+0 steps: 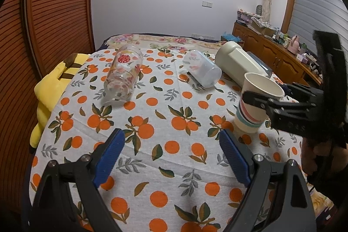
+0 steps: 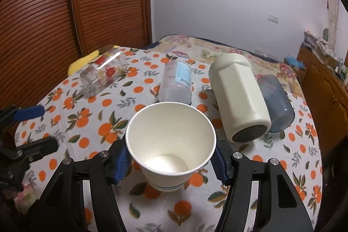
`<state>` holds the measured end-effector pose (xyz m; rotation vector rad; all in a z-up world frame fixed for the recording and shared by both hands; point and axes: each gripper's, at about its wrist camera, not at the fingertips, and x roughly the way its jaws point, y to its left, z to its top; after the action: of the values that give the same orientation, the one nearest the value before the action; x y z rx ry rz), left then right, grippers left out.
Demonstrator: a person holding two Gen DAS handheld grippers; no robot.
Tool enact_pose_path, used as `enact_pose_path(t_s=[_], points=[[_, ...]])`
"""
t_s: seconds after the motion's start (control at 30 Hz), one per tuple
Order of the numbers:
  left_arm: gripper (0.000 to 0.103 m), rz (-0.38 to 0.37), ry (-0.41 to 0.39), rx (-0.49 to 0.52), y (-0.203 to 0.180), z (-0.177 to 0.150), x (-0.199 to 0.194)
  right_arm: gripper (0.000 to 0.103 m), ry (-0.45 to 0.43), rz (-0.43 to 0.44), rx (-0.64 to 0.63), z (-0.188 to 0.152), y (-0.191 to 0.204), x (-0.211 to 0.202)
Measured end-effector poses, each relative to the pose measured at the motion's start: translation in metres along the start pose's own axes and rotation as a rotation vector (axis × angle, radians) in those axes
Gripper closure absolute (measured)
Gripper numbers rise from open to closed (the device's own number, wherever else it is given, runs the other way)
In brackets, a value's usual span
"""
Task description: Flip cup upright
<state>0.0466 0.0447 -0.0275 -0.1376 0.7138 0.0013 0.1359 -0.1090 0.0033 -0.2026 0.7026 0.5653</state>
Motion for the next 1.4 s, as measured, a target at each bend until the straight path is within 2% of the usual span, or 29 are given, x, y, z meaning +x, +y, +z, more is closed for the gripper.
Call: enact_pose_path(t_s=[0.13,0.27,0.37,0.47,0.63,1.1,1.4], points=[[0.014,-0.004,-0.011,0.000,-0.001,0.001,-0.003,0.038,-0.012,-0.001,-0.023,-0.012,0.008,-0.014],[0.014,-0.013,-0.025,-0.008,-0.002,0.003,-0.006,0.036,0.009,-0.006,-0.053,-0.020,0.014,-0.010],[0.014,-0.021,-0.040,-0.012,-0.003,0.003,-0.009,0.035,0.022,0.013,-0.023,-0.021,0.011,-0.009],[0.014,-0.019,-0.058,-0.011,-0.005,0.003,-0.012,0.026,0.019,0.027,0.006,-0.024,0.010,-0.013],[0.014,-0.029,-0.081,-0.007,-0.013,0.004,-0.018,0.025,0.011,0.029,0.040,-0.029,0.009,-0.023],[0.014,-0.030,-0.150,0.080,-0.052,0.013,-0.049,0.021,-0.109,-0.004,0.144,-0.042,-0.012,-0.085],[0.014,-0.018,-0.170,0.092,-0.067,0.008,-0.067,0.018,-0.158,-0.030,0.224,-0.060,-0.022,-0.112]])
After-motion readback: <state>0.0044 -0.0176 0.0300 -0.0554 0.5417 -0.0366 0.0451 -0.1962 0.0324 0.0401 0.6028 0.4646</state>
